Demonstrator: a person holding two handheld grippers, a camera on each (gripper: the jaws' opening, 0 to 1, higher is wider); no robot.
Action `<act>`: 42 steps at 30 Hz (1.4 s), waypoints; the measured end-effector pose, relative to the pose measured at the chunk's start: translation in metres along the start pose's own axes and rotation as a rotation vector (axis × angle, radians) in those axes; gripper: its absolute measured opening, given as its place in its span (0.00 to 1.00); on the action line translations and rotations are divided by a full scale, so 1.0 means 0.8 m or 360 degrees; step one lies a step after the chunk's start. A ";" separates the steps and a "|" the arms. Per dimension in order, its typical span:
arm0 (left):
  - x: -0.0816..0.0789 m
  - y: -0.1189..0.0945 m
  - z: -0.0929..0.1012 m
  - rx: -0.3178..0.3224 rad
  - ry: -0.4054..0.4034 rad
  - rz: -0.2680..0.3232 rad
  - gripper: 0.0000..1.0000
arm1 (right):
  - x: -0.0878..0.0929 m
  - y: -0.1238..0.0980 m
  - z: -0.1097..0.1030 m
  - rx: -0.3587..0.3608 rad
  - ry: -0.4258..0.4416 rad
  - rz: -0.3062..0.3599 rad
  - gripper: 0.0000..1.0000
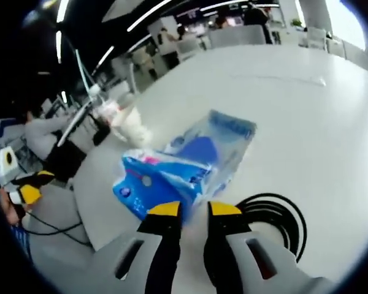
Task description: Arrange the tabletop items into an orderly group along one side of the table until the central work area is clear of visible clutter.
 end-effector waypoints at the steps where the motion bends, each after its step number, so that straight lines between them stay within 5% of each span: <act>1: 0.000 -0.001 -0.001 -0.0005 -0.0001 0.0001 0.43 | 0.000 0.001 0.000 0.0005 -0.0001 -0.0005 0.13; 13: -0.001 0.001 -0.003 -0.0012 -0.0004 0.0001 0.43 | -0.002 -0.006 0.007 0.0020 0.0051 0.0015 0.00; 42: 0.003 0.009 0.005 0.0006 -0.0040 -0.0014 0.43 | -0.043 -0.070 0.093 0.0179 0.0244 0.0273 0.00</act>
Point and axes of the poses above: the point that each gripper's makers call its tool centre point, and the gripper's own axes: y roughly forward along the fingers, z roughly to its right, x roughly out of its underside, the point moved 6 cm from there along -y, roughly backward along the fingers, and after that the axes turned 1 degree about z, right-handed, at the moved point
